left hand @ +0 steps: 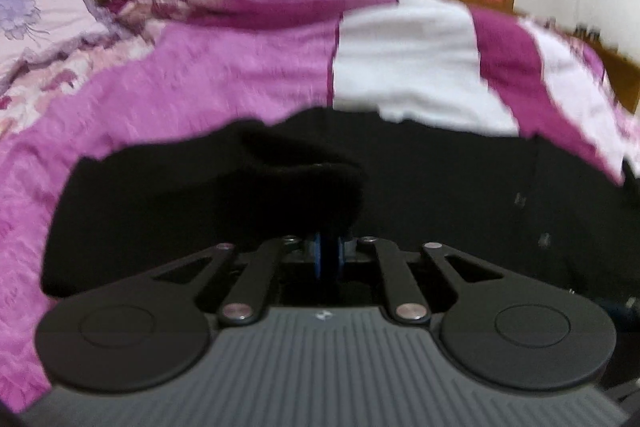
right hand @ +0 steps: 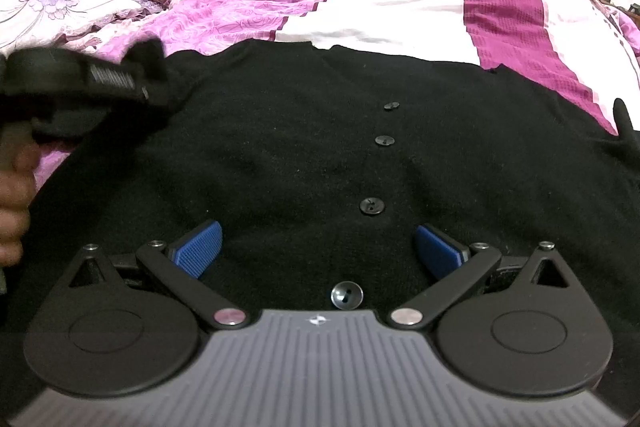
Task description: Fold small clothes
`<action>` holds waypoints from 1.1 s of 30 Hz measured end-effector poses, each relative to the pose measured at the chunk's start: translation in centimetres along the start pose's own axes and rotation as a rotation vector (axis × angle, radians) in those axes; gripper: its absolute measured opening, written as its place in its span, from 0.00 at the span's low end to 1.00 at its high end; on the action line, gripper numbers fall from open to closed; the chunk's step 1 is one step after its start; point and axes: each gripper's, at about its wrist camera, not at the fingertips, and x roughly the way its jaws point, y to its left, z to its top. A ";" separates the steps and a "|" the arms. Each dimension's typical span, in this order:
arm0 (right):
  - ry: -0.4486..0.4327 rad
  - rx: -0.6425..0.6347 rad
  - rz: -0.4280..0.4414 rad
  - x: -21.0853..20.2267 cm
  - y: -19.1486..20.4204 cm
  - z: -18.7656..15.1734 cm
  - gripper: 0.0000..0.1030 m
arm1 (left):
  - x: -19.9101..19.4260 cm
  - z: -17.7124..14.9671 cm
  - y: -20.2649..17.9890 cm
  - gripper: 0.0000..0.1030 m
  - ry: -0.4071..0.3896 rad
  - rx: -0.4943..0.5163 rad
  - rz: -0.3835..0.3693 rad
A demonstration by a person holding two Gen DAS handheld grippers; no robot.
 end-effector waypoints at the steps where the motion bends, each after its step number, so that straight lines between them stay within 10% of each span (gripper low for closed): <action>1: 0.000 0.000 0.000 0.0 0.0 0.0 1.00 | 0.1 -0.3 -0.2 0.31 0.011 0.026 -0.001; 4: -0.001 -0.002 -0.003 0.0 0.0 0.0 1.00 | -0.4 -0.7 -0.5 0.52 0.008 0.070 -0.062; 11: -0.023 0.036 0.026 -0.6 -0.7 0.1 0.97 | -3.2 -0.2 2.6 0.56 -0.066 -0.080 -0.290; 17: -0.222 0.197 0.171 -5.5 -2.3 3.2 0.84 | -5.3 1.0 7.2 0.56 -0.173 -0.159 -0.135; 25: -0.027 0.314 0.298 2.4 0.0 8.9 0.85 | -4.3 0.8 12.6 0.56 -0.053 -0.306 0.252; 30: 0.081 0.422 0.295 8.6 1.9 8.8 0.85 | -4.2 1.2 14.4 0.56 -0.024 -0.379 0.257; 33: 0.089 0.479 0.400 9.7 2.2 8.5 0.52 | -3.1 1.1 14.1 0.56 0.031 -0.412 0.194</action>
